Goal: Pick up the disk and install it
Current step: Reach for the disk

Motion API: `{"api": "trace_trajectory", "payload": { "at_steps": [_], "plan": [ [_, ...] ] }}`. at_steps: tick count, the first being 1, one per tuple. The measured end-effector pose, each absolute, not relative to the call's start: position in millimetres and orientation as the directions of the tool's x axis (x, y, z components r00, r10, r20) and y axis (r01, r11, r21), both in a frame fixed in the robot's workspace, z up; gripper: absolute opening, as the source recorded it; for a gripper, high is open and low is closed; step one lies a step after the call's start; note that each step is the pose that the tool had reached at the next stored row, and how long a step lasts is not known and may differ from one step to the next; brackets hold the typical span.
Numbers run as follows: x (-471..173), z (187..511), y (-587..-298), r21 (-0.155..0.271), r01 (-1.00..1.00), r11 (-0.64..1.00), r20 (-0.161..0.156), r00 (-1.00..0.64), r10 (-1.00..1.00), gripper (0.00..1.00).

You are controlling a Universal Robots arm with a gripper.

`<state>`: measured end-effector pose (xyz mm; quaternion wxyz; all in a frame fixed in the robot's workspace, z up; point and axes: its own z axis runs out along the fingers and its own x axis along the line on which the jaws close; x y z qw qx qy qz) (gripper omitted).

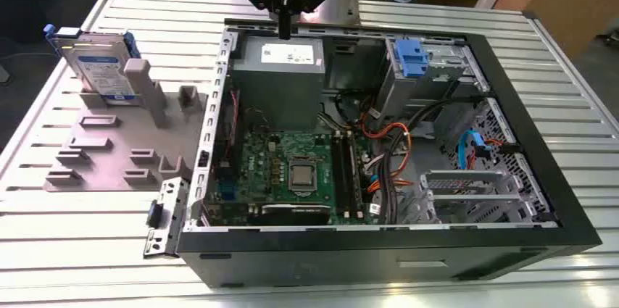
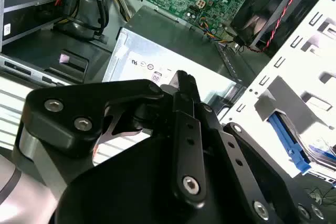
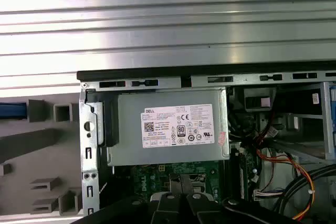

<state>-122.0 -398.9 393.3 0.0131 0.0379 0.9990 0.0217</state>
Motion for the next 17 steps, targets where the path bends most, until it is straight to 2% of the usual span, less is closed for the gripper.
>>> {"api": "trace_trajectory", "payload": {
  "at_steps": [17],
  "plan": [
    [-124.8, 393.3, -398.9, 0.044, 0.075, 0.996, -0.024, -0.997, 0.076, 0.11]
  ]
}}
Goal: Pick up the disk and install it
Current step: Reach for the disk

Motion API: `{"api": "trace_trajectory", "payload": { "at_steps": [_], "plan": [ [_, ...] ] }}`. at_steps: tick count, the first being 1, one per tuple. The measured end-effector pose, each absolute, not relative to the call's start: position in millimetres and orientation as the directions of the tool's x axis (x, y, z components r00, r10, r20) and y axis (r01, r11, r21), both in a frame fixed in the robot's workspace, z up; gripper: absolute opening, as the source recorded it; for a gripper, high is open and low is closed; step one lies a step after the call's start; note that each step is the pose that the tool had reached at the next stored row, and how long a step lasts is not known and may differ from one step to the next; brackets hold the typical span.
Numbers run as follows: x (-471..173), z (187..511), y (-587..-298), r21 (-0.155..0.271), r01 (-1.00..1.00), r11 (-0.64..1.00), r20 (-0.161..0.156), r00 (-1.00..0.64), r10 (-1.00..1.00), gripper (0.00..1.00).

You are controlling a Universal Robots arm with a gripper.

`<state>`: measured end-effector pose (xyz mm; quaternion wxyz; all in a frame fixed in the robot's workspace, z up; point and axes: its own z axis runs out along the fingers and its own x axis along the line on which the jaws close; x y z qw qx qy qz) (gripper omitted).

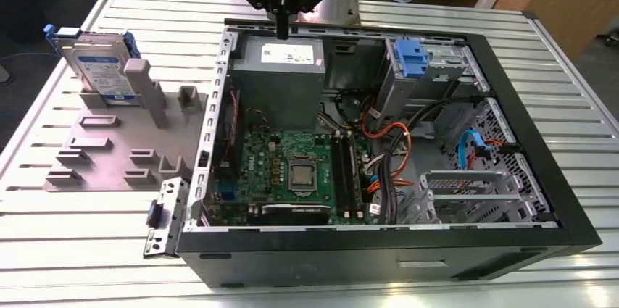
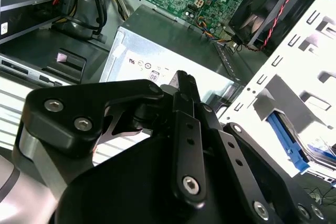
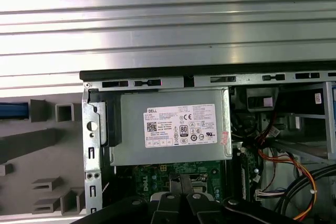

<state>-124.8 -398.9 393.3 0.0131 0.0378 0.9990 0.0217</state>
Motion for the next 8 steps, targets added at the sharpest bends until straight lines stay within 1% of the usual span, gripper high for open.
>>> {"api": "trace_trajectory", "payload": {
  "at_steps": [8],
  "plan": [
    [-130.2, 393.3, -398.9, 0.044, 0.075, 0.996, -0.024, -0.997, 0.076, 0.11]
  ]
}}
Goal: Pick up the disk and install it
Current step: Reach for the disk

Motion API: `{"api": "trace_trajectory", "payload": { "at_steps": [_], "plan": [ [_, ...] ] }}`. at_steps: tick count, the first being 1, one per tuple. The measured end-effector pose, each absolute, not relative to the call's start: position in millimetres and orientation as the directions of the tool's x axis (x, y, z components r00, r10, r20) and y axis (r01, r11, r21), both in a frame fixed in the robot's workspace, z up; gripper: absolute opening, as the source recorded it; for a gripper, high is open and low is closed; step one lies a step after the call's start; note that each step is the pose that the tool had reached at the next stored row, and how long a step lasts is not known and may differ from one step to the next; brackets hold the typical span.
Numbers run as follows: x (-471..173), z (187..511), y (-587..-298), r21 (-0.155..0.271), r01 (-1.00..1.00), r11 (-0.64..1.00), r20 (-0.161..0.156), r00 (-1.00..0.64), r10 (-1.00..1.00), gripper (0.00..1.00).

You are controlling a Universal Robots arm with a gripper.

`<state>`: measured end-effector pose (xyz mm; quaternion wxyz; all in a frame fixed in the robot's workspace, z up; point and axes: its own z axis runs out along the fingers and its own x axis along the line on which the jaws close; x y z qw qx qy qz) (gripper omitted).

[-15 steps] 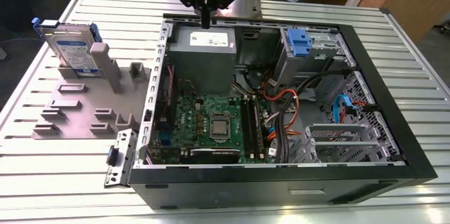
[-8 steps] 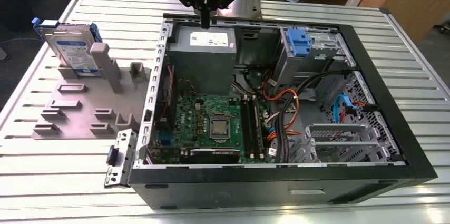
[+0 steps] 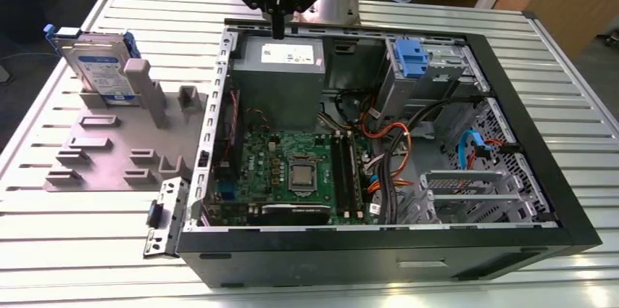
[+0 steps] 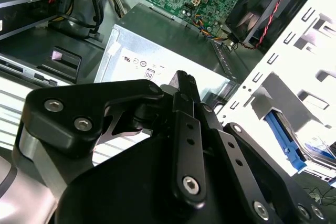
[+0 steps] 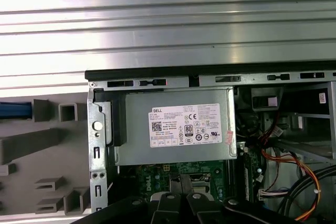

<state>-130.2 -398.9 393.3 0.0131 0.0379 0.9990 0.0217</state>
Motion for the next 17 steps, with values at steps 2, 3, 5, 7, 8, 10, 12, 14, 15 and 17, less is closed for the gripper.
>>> {"api": "trace_trajectory", "payload": {
  "at_steps": [2, 3, 5, 7, 8, 10, 12, 14, 15, 17],
  "plan": [
    [-131.1, 393.3, -398.9, 0.044, 0.075, 0.996, -0.024, -0.997, 0.076, 0.11],
    [-132.2, 393.3, -398.9, 0.044, 0.075, 0.996, -0.024, -0.997, 0.076, 0.11],
    [-132.5, 393.3, -398.9, 0.044, 0.075, 0.996, -0.024, -0.997, 0.076, 0.11],
    [-132.8, 393.3, -398.9, 0.044, 0.075, 0.996, -0.024, -0.997, 0.076, 0.11],
    [-135.7, 393.2, -398.9, 0.044, 0.075, 0.996, -0.024, -0.997, 0.076, 0.11],
    [-136.9, 392.2, -398.9, 0.044, 0.075, 0.996, -0.024, -0.997, 0.076, 0.11],
    [-137.2, 392.1, -398.9, 0.045, 0.075, 0.996, -0.025, -0.997, 0.076, 0.11],
    [-137.9, 392.2, -398.9, 0.044, 0.075, 0.996, -0.024, -0.997, 0.076, 0.11],
    [-138.1, 392.2, -398.9, 0.044, 0.075, 0.996, -0.024, -0.997, 0.076, 0.11],
    [-138.6, 392.2, -398.9, 0.044, 0.075, 0.996, -0.024, -0.997, 0.076, 0.11]
  ]
}}
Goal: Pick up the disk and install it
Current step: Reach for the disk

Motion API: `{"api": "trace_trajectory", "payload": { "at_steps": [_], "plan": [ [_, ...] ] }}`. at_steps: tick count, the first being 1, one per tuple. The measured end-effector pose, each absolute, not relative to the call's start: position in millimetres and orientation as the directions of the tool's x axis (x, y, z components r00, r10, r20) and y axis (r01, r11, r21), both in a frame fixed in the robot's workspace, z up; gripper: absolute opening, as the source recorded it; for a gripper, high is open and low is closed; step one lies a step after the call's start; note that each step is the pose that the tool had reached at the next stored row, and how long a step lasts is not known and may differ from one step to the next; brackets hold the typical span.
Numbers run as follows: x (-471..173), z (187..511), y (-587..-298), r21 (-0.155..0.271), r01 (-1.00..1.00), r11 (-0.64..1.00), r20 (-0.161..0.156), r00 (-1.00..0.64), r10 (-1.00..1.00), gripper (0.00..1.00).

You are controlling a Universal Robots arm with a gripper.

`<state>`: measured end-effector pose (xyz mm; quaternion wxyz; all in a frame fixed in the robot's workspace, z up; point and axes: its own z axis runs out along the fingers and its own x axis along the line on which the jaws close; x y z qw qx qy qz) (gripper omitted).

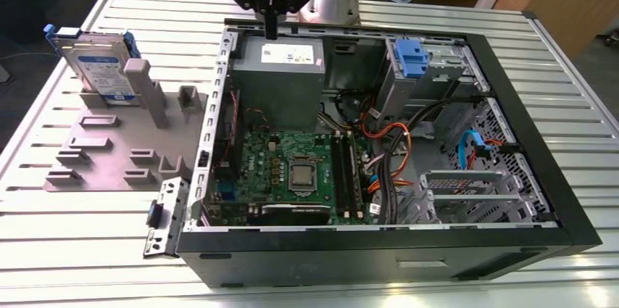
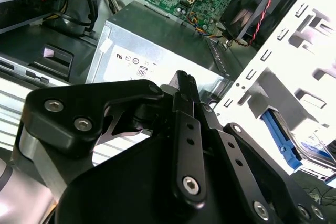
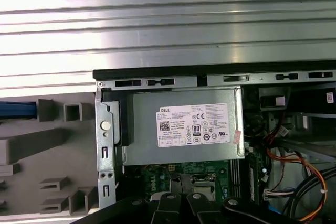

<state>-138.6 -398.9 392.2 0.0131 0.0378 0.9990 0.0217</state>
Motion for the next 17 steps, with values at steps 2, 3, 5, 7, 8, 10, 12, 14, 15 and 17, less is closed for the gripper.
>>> {"api": "trace_trajectory", "payload": {
  "at_steps": [2, 3, 5, 7, 8, 10, 12, 14, 15, 17],
  "plan": [
    [-139.2, 392.2, -398.9, 0.044, 0.075, 0.996, -0.024, -0.997, 0.076, 0.11],
    [-139.3, 392.2, -398.9, 0.044, 0.075, 0.996, -0.024, -0.997, 0.076, 0.11],
    [-141.5, 392.2, -398.9, 0.044, 0.075, 0.996, -0.024, -0.997, 0.076, 0.11],
    [-141.9, 392.2, -398.9, 0.044, 0.075, 0.996, -0.024, -0.997, 0.076, 0.11],
    [-142.2, 392.2, -398.9, 0.044, 0.075, 0.996, -0.024, -0.997, 0.076, 0.11],
    [-142.6, 392.2, -398.9, 0.044, 0.075, 0.996, -0.024, -0.997, 0.076, 0.11],
    [-143.0, 392.2, -398.9, 0.044, 0.075, 0.996, -0.024, -0.997, 0.076, 0.11],
    [-143.5, 392.2, -398.9, 0.044, 0.075, 0.996, -0.024, -0.997, 0.076, 0.11],
    [-143.7, 392.2, -398.9, 0.044, 0.075, 0.996, -0.024, -0.997, 0.076, 0.11],
    [-144.1, 392.2, -398.9, 0.044, 0.075, 0.996, -0.024, -0.997, 0.076, 0.11]
  ]
}}
